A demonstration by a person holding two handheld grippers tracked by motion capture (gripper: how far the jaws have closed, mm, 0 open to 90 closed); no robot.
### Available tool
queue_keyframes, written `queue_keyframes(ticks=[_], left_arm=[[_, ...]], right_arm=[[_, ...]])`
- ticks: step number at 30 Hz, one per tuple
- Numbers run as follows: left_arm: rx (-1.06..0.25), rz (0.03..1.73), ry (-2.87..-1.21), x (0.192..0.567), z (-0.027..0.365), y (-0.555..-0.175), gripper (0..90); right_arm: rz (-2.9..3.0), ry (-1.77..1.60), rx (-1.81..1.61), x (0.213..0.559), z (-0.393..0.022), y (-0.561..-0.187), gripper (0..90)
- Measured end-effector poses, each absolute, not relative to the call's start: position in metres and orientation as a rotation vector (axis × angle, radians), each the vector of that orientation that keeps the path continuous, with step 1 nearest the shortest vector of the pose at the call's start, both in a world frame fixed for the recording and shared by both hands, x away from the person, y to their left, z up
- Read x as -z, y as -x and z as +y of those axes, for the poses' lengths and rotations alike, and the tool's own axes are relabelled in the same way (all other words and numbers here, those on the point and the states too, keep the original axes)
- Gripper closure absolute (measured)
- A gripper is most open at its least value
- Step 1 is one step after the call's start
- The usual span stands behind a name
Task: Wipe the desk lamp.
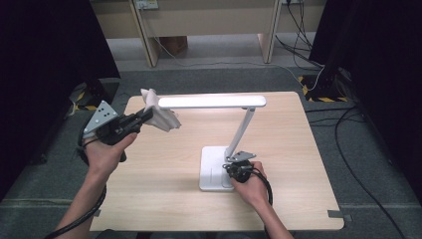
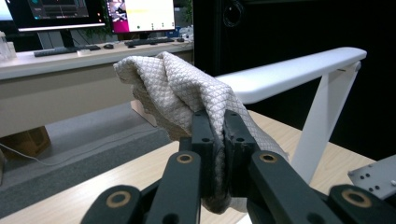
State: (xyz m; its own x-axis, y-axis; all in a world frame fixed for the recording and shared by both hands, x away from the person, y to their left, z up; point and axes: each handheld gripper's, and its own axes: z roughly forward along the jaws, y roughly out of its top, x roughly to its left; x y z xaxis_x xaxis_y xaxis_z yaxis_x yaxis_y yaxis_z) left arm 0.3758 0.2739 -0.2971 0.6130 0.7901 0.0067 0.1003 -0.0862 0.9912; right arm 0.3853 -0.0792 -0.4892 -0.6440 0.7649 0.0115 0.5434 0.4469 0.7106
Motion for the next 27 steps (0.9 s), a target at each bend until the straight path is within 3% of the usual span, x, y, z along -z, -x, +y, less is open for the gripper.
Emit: queue_keyframes(ticks=[27], left_arm=[[-0.758,0.716,-1.564,0.262,0.267,-0.378,84.9]], right_arm=[[2.397,-1.108,-0.998,0.489,-0.079,-0.386,90.0]])
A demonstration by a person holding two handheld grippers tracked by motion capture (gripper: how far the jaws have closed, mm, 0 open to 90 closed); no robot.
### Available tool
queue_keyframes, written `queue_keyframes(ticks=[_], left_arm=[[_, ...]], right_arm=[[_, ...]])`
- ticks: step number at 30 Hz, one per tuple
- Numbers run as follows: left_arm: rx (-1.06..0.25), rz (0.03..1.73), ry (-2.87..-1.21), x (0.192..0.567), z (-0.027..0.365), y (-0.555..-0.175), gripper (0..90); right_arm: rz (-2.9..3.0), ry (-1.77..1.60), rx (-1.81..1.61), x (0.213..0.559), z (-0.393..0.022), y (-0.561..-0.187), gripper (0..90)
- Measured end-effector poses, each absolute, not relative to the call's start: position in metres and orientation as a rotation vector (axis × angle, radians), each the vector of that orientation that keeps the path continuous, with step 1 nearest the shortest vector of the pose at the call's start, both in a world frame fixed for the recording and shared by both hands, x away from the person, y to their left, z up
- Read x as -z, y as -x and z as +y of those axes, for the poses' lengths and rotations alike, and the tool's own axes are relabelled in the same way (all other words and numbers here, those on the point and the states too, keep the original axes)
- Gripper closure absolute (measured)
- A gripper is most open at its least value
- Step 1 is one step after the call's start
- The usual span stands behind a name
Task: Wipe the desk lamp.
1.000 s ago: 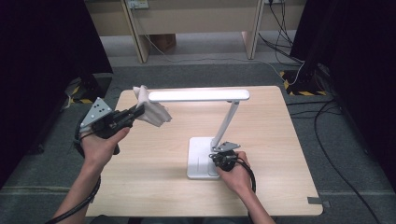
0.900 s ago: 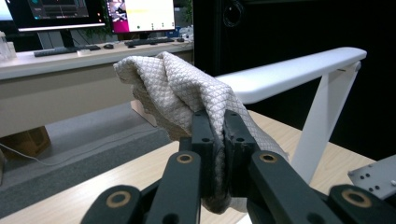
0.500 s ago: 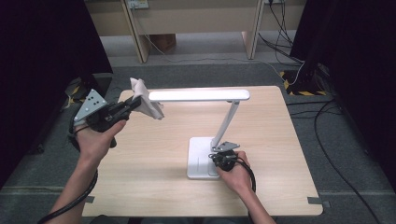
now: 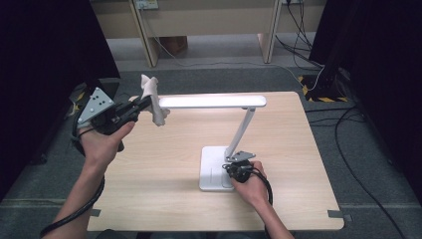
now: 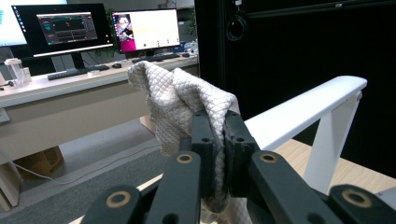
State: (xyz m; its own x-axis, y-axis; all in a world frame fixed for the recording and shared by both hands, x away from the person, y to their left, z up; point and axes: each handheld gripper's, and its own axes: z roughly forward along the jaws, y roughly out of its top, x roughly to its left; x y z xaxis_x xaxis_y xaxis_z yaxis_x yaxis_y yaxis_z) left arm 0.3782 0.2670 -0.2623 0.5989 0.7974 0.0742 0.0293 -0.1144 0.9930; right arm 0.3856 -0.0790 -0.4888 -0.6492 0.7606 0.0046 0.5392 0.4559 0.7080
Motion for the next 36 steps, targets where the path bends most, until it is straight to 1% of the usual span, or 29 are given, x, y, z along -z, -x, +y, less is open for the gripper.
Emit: queue_keyframes(ticks=[14,36], left_arm=[[-0.766,0.664,-1.597,0.251,0.252,-0.377,84.8],[-0.716,0.626,-1.637,0.255,0.222,-0.382,84.7]], right_arm=[[2.399,-1.105,-0.991,0.489,-0.079,-0.385,90.0],[2.401,-1.097,-0.988,0.488,-0.078,-0.385,90.0]])
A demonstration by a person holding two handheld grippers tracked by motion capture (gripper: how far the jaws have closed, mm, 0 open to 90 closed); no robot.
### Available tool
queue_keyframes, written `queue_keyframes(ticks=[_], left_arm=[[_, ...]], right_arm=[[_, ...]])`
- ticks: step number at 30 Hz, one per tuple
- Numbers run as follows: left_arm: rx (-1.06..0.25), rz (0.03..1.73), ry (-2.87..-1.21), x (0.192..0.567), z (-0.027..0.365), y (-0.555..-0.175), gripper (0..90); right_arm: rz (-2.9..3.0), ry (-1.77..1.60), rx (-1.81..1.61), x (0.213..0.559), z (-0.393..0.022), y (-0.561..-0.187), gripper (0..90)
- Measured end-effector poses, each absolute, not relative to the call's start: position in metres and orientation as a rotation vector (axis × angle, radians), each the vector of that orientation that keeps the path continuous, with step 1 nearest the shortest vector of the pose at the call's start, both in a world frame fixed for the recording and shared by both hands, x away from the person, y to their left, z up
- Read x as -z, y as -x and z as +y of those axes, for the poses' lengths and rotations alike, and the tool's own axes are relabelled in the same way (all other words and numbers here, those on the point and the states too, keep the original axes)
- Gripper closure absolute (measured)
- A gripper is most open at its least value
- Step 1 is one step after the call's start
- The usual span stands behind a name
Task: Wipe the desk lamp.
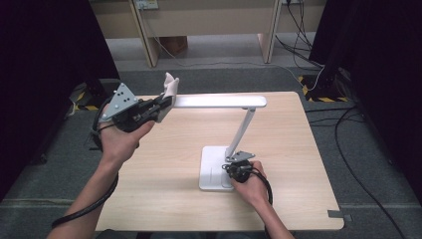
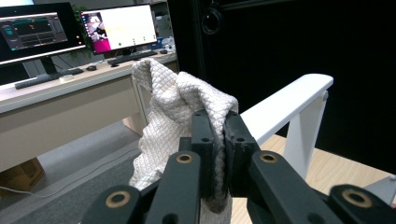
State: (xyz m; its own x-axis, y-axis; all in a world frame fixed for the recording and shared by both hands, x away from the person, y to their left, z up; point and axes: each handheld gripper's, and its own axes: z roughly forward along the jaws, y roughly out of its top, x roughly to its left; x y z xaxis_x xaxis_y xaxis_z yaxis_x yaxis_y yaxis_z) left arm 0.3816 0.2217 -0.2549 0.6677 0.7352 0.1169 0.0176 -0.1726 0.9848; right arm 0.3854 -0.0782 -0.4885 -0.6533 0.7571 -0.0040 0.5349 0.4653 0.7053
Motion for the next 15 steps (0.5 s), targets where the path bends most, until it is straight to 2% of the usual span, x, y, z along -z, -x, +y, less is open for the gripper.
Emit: queue_keyframes(ticks=[15], left_arm=[[-0.669,0.614,-1.647,0.26,0.205,-0.386,84.7]], right_arm=[[2.402,-1.104,-1.002,0.489,-0.077,-0.385,90.0]])
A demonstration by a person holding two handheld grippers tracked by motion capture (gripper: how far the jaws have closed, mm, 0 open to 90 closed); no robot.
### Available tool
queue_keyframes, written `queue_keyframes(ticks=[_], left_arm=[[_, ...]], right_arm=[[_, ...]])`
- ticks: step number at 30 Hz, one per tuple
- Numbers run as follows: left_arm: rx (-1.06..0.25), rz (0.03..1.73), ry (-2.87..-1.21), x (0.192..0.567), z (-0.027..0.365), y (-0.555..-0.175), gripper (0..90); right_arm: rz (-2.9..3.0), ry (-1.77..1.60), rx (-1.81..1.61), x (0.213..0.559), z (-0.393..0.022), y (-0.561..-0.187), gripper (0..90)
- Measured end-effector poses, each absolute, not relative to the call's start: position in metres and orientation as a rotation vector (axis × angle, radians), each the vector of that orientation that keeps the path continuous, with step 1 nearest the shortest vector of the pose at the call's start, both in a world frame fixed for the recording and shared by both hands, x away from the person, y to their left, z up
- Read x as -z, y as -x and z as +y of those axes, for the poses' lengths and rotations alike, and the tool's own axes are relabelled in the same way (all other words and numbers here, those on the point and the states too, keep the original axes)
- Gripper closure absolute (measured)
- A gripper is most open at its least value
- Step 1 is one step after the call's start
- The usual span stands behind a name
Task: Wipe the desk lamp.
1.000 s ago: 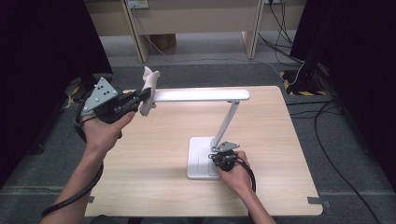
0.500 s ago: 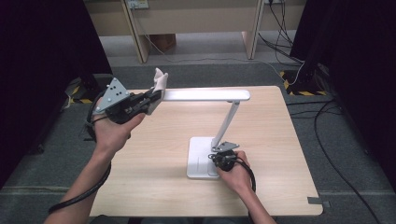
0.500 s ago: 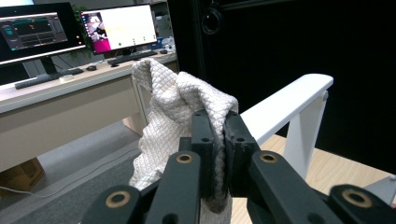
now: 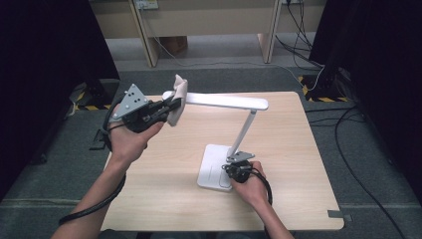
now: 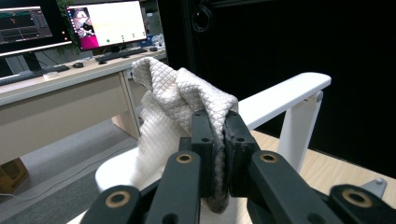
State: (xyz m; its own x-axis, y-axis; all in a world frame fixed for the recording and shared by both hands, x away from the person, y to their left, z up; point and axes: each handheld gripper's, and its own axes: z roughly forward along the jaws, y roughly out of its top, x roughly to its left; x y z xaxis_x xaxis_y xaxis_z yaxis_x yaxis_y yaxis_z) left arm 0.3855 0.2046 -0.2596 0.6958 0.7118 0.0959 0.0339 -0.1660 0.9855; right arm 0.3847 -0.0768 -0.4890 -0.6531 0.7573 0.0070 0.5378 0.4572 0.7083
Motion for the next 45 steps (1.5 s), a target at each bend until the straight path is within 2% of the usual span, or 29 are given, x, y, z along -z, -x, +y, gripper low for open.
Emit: queue_keyframes(ticks=[18,23,29,36,45], left_arm=[[-0.716,0.639,-1.607,0.246,0.216,-0.395,84.5],[-0.737,0.635,-1.605,0.243,0.218,-0.398,84.4],[-0.767,0.646,-1.605,0.239,0.218,-0.406,84.4],[-0.767,0.663,-1.639,0.239,0.214,-0.417,84.4],[-0.782,0.679,-1.674,0.243,0.211,-0.423,84.4]], right_arm=[[2.425,-1.066,-0.975,0.487,-0.075,-0.387,89.9],[2.425,-1.072,-0.965,0.486,-0.076,-0.389,81.6],[2.411,-1.045,-0.976,0.483,-0.075,-0.392,78.1],[2.396,-1.089,-0.957,0.485,-0.077,-0.401,69.8],[2.408,-1.1,-0.987,0.488,-0.079,-0.402,73.6]])
